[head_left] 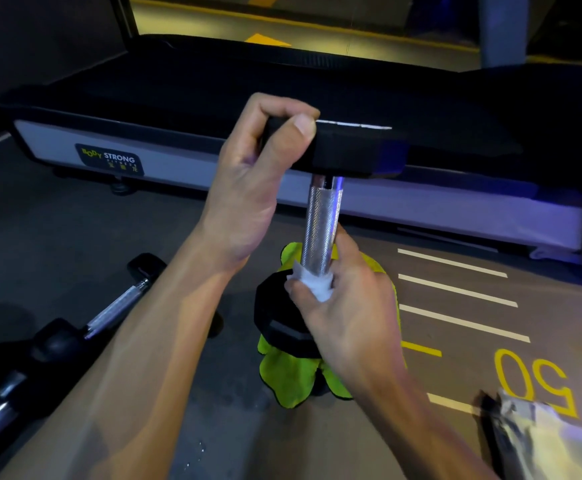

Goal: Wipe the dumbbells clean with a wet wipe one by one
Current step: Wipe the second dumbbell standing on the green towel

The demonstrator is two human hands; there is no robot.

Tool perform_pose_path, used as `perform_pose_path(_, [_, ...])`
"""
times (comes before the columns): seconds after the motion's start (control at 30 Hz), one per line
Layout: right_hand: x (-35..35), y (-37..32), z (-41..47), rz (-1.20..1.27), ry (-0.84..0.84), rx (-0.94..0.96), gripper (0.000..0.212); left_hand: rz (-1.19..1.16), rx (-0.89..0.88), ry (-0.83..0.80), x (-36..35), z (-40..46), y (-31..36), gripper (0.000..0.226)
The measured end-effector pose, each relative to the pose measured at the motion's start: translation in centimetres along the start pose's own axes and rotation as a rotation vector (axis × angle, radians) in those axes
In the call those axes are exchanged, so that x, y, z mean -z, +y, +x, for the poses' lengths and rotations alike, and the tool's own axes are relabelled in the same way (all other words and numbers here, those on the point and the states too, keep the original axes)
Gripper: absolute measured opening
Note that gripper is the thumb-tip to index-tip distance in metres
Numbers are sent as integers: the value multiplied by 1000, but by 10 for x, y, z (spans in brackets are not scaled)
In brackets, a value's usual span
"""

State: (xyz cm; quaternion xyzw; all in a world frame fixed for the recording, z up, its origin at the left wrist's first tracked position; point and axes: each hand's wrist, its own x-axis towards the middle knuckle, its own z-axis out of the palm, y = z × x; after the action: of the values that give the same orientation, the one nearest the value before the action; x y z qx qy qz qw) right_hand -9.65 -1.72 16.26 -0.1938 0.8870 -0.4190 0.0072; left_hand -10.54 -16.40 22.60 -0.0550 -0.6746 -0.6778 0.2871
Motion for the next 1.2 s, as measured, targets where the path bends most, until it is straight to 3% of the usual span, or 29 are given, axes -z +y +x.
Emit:
perform_pose_path(0.13, [16,18,26,593,-336,-149,64,-3,2,-8,-1,0,1,22])
perform_pose_path(0.23, [31,22,44,717,-565,-141,51,-10,-2,-18,-4,1,1,21])
perform_pose_path(0.3, [32,22,45,744,-600,-138,48,-12,0,-21,-6,2,2,21])
perform_pose_path(0.4, [18,15,26,595,-375,-159,46,-16,1,-12,-8,3,1,21])
perform_pose_path(0.47, [6,7,10,175,-123,-81,44,-19,-1,-16,-9,3,1,20])
perform_pose_path(0.53, [3,-2,2,-102,-11,-3,50,-29,-6,-21,-10,2,1,20])
perform_pose_path(0.6, [4,-3,5,-57,-17,-2,53,-31,-9,-16,-8,2,1,20])
perform_pose_path(0.73, [15,10,17,476,-228,-121,72,0,-4,5,-5,2,1,23])
perform_pose_path(0.77, [17,13,18,507,-240,-132,74,6,-3,10,-4,2,0,23])
perform_pose_path(0.93, [19,19,12,84,15,-77,70,6,1,21,0,1,0,21])
perform_pose_path(1.03, [17,19,9,-74,70,-45,63,-2,16,20,1,1,0,12])
perform_pose_path(1.2, [22,24,2,89,-7,-13,30,-11,19,5,2,-1,3,12])
